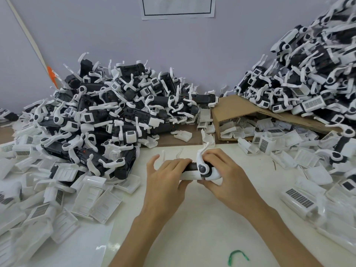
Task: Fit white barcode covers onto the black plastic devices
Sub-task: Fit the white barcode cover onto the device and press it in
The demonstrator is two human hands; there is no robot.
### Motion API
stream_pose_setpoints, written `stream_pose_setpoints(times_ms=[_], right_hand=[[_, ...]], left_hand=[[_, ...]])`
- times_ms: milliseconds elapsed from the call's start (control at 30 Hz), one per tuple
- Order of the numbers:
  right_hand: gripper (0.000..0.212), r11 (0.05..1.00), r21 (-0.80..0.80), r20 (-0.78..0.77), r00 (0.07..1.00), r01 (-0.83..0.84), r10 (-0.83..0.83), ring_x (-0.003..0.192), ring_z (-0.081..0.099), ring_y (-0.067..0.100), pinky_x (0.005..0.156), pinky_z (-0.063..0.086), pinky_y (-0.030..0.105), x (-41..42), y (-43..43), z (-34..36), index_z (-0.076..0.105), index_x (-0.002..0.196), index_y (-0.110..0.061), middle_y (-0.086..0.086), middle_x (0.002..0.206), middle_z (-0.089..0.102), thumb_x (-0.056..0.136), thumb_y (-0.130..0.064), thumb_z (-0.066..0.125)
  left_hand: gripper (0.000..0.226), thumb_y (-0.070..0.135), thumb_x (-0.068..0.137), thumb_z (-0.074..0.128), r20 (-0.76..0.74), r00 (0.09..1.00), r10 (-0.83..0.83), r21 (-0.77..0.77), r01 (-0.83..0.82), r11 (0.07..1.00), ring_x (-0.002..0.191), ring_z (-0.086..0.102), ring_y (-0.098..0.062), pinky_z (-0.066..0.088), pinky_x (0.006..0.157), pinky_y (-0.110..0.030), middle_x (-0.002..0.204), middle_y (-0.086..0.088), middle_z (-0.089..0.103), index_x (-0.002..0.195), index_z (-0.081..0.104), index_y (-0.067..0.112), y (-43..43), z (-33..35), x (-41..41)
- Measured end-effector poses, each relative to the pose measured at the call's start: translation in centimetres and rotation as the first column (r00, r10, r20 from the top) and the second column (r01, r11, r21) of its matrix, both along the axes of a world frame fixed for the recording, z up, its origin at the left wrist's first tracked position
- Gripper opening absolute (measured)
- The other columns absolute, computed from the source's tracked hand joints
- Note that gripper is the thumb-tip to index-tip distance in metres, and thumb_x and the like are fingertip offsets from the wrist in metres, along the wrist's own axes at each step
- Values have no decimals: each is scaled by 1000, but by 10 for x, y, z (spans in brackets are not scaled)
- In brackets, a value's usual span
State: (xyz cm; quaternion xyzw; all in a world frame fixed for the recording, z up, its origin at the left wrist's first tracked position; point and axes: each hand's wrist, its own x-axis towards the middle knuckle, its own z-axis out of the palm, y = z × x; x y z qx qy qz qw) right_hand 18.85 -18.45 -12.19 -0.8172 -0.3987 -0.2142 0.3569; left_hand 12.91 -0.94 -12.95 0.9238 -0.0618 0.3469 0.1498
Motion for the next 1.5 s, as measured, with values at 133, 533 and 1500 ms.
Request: stream_pose_setpoints(times_ms=[133, 533, 1500], right_hand=[[35, 999, -14, 34, 999, 31, -30, 89, 57, 10, 69, 56, 35, 1, -1, -1, 65, 107, -18, -14, 116, 47, 78, -25, 84], [52, 971, 239, -111, 994, 26, 0, 91, 60, 10, 60, 52, 26, -4, 3, 4, 59, 119, -30, -17, 116, 50, 76, -23, 87], [23, 928, 353, -433, 900, 117, 51, 88, 70, 10, 79, 57, 37, -23, 24, -1, 62, 96, -39, -8, 90, 73, 99, -46, 40]], left_hand=[[42, 15, 73, 87, 37, 999, -4, 19, 3, 1000, 99, 67, -10, 26, 110, -43, 103, 17, 71, 110, 68, 26, -1, 4, -2], [34, 27, 77, 84, 39, 999, -33, -177, 39, 983, 78, 61, 0, 29, 108, -41, 86, 21, 68, 107, 68, 24, 0, 9, -2], [27, 18, 90, 65, -4, 861, -508, -879, 240, 412, 84, 74, -11, 55, 67, -15, 94, 2, 76, 115, 67, 9, -26, 9, -3]])
